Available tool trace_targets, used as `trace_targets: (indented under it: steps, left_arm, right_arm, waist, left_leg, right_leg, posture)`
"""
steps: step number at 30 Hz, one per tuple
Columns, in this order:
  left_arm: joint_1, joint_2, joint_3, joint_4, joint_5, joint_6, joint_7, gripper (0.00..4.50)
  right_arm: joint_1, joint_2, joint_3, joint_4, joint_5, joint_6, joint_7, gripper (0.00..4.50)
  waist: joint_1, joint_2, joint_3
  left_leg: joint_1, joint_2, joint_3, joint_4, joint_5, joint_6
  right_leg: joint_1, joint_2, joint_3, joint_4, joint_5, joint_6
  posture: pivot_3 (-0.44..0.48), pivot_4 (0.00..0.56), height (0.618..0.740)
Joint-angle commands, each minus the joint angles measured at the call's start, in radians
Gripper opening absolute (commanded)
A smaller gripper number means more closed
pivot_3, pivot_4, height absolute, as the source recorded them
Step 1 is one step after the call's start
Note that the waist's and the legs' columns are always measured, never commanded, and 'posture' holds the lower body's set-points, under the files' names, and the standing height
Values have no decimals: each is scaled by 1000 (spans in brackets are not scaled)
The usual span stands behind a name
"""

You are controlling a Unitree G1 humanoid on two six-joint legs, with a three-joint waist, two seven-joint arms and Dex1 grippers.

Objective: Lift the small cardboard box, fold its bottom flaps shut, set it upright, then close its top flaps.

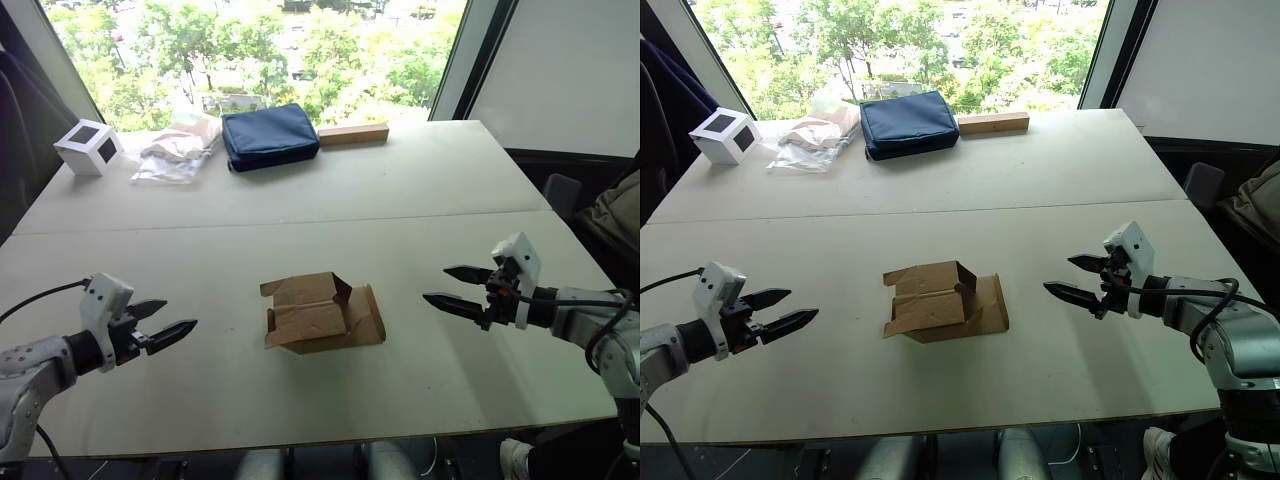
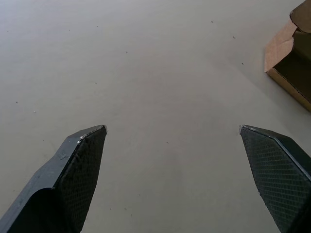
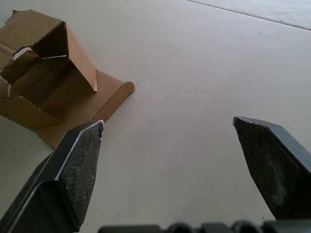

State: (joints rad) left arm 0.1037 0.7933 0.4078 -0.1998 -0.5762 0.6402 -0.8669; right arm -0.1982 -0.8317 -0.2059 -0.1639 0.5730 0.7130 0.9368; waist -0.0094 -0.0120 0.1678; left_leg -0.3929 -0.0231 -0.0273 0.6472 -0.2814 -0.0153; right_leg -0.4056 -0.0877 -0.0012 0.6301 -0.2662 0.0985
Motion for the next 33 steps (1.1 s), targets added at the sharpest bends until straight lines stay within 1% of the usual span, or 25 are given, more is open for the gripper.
trace_targets:
  steps: [1,14,22,29,33]
  left_arm:
    - [-8,0,14,-20,-8,-21,-3,4500]
    - [-15,5,15,-9,4,-21,18,4500]
    - [-20,10,18,-5,-6,-16,7,4500]
    - [-26,13,12,1,24,-37,19,4500]
    - [-45,1,6,1,53,-57,55,4500]
  right_arm:
    - [-8,-1,-22,-20,16,-12,5,4473]
    - [-8,8,-21,-16,13,-23,7,4473]
    - [-1,13,-19,-21,12,-32,12,4473]
    - [-20,22,-17,-3,2,-50,1,4473]
    - [-40,18,-2,22,-13,-68,12,4473]
  waist:
    - [0,0,0]
    - [0,0,0]
    - [0,0,0]
    - [0,0,0]
    - [0,0,0]
  left_leg:
    - [0,0,0,0,0,0]
    - [0,0,0,0,0,0]
    - [0,0,0,0,0,0]
    - [0,0,0,0,0,0]
    - [0,0,0,0,0,0]
  right_leg:
    - [0,0,0,0,0,0]
    - [0,0,0,0,0,0]
    - [0,0,0,0,0,1]
    - [0,0,0,0,1,1]
    - [0,0,0,0,1,1]
  posture:
    - [0,150,737]
    - [0,150,737]
    - [0,150,737]
    - [0,150,737]
    - [0,150,737]
